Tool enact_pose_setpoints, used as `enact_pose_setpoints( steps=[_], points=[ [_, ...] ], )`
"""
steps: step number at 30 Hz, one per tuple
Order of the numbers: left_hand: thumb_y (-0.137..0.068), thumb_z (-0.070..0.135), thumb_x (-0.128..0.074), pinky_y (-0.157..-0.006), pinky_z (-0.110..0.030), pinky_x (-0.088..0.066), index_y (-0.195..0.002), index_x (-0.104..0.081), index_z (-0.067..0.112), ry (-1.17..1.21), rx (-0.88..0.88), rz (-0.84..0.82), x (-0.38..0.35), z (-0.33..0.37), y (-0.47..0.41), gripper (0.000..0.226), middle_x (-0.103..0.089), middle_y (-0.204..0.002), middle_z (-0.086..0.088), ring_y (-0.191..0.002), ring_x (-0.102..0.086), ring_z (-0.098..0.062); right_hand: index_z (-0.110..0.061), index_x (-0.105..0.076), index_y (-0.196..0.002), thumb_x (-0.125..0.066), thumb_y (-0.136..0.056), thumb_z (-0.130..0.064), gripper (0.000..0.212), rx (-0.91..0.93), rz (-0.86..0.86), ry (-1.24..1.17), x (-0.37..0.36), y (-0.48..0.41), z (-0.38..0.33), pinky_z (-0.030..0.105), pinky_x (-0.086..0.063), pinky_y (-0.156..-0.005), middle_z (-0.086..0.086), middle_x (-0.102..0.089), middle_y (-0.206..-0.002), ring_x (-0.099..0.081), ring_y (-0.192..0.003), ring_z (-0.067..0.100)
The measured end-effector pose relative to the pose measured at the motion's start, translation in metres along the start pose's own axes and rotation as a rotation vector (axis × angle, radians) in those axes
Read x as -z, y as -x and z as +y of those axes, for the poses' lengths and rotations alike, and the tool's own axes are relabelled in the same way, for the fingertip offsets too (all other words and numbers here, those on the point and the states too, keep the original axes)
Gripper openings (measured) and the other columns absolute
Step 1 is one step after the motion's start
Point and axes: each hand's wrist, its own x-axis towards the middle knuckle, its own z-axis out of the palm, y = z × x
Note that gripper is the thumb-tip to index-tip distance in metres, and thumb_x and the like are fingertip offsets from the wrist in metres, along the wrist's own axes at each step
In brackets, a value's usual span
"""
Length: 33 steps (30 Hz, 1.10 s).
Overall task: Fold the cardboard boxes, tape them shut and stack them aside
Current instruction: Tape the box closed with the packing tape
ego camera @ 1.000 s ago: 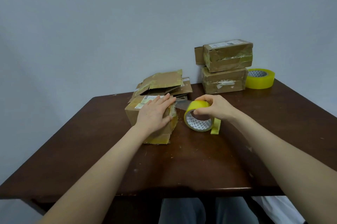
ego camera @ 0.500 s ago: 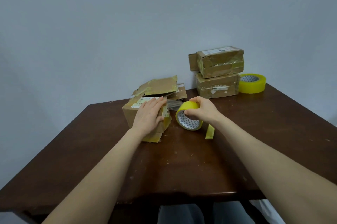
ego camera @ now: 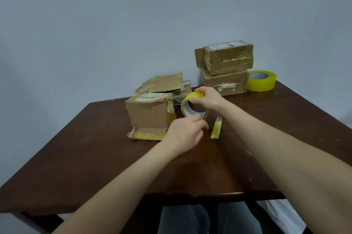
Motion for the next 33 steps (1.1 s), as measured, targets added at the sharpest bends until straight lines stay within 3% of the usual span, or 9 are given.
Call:
enact_pose_setpoints(
  steps=[3, 5, 8, 14, 19, 21, 26, 30, 33],
  points=[
    [-0.094, 0.019, -0.048, -0.086, -0.043, -0.053, -0.128, -0.057, 0.014, 0.102, 0.160, -0.285, -0.022, 0.026, -0.008, 0.036, -0.054, -0.126, -0.006, -0.113, -0.054, -0.025, -0.011, -0.052, -0.131, -0.072, -0.084, -0.031, 0.055, -0.007, 0.005, -0.055, 0.004, 0.004, -0.002, 0.040, -0.048, -0.096, 0.009, -0.057, -0.124, -0.056, -0.110, 0.024],
    [-0.099, 0.027, -0.043, -0.104, -0.044, -0.041, -0.145, -0.036, 0.016, 0.126, 0.248, -0.473, -0.032, 0.037, -0.015, 0.048, -0.033, -0.150, -0.006, -0.135, -0.035, -0.025, -0.010, -0.052, -0.131, -0.070, -0.085, -0.030, 0.054, -0.006, -0.002, -0.050, 0.006, 0.006, -0.003, 0.040, -0.048, -0.095, 0.008, -0.056, -0.122, -0.055, -0.109, 0.024],
    [-0.101, 0.031, -0.038, -0.111, -0.043, -0.033, -0.146, -0.035, 0.013, 0.116, 0.278, -0.569, -0.039, 0.041, -0.019, 0.048, -0.021, -0.157, -0.004, -0.142, -0.026, -0.024, -0.011, -0.050, -0.133, -0.070, -0.085, -0.031, 0.056, -0.014, 0.006, -0.057, 0.009, 0.008, -0.002, 0.041, -0.048, -0.095, 0.008, -0.055, -0.124, -0.055, -0.109, 0.024],
    [-0.096, 0.033, -0.051, -0.091, -0.040, -0.048, -0.116, -0.067, 0.014, 0.068, 0.261, -0.462, -0.009, 0.026, 0.013, 0.032, -0.056, -0.129, -0.001, -0.112, -0.057, -0.022, -0.011, -0.049, -0.134, -0.071, -0.084, -0.033, 0.060, -0.024, 0.003, -0.052, 0.008, 0.010, 0.001, 0.037, -0.047, -0.090, 0.009, -0.056, -0.123, -0.056, -0.108, 0.026],
    [-0.085, 0.034, -0.066, -0.078, -0.039, -0.049, -0.090, -0.065, 0.013, 0.041, 0.391, -0.460, 0.016, 0.007, 0.043, 0.022, -0.059, -0.099, 0.000, -0.092, -0.059, -0.022, -0.012, -0.050, -0.133, -0.075, -0.080, -0.033, 0.062, -0.048, -0.018, -0.038, 0.004, 0.015, 0.006, 0.041, -0.049, -0.094, 0.009, -0.055, -0.126, -0.055, -0.111, 0.025],
    [-0.084, 0.027, -0.068, -0.078, -0.037, -0.048, -0.093, -0.056, 0.017, 0.072, 0.445, -0.438, 0.021, 0.001, 0.050, 0.018, -0.060, -0.098, 0.001, -0.092, -0.058, -0.021, -0.012, -0.050, -0.132, -0.076, -0.079, -0.031, 0.061, -0.057, -0.027, -0.035, 0.003, 0.017, 0.008, 0.037, -0.050, -0.090, 0.008, -0.055, -0.125, -0.055, -0.109, 0.023],
    [-0.091, 0.011, -0.049, -0.089, -0.036, -0.048, -0.132, -0.051, 0.013, 0.031, 0.508, -0.419, 0.026, -0.010, 0.067, 0.041, -0.057, -0.117, -0.007, -0.105, -0.057, -0.026, -0.016, -0.053, -0.127, -0.077, -0.078, -0.032, 0.057, -0.084, -0.034, -0.081, 0.002, 0.020, 0.016, 0.030, -0.048, -0.080, 0.006, -0.057, -0.119, -0.057, -0.099, 0.019],
    [-0.095, 0.017, -0.049, -0.079, -0.027, -0.044, -0.117, -0.058, 0.012, 0.087, 0.655, -0.112, 0.051, -0.033, 0.053, 0.025, -0.054, -0.103, 0.000, -0.092, -0.055, -0.016, -0.016, -0.058, -0.125, -0.061, -0.087, -0.051, 0.052, -0.084, -0.021, -0.081, 0.000, 0.018, 0.013, 0.032, -0.046, -0.089, 0.004, -0.059, -0.121, -0.055, -0.108, 0.020],
    [-0.097, 0.027, -0.048, -0.070, -0.026, -0.036, -0.109, -0.059, 0.011, 0.076, 0.777, 0.088, 0.068, -0.050, 0.021, 0.022, -0.057, -0.095, 0.001, -0.084, -0.051, -0.015, -0.017, -0.063, -0.118, -0.059, -0.089, -0.049, 0.043, -0.089, 0.005, 0.035, -0.003, 0.014, 0.005, 0.035, -0.047, -0.091, 0.004, -0.060, -0.121, -0.054, -0.111, 0.022]
  ],
)
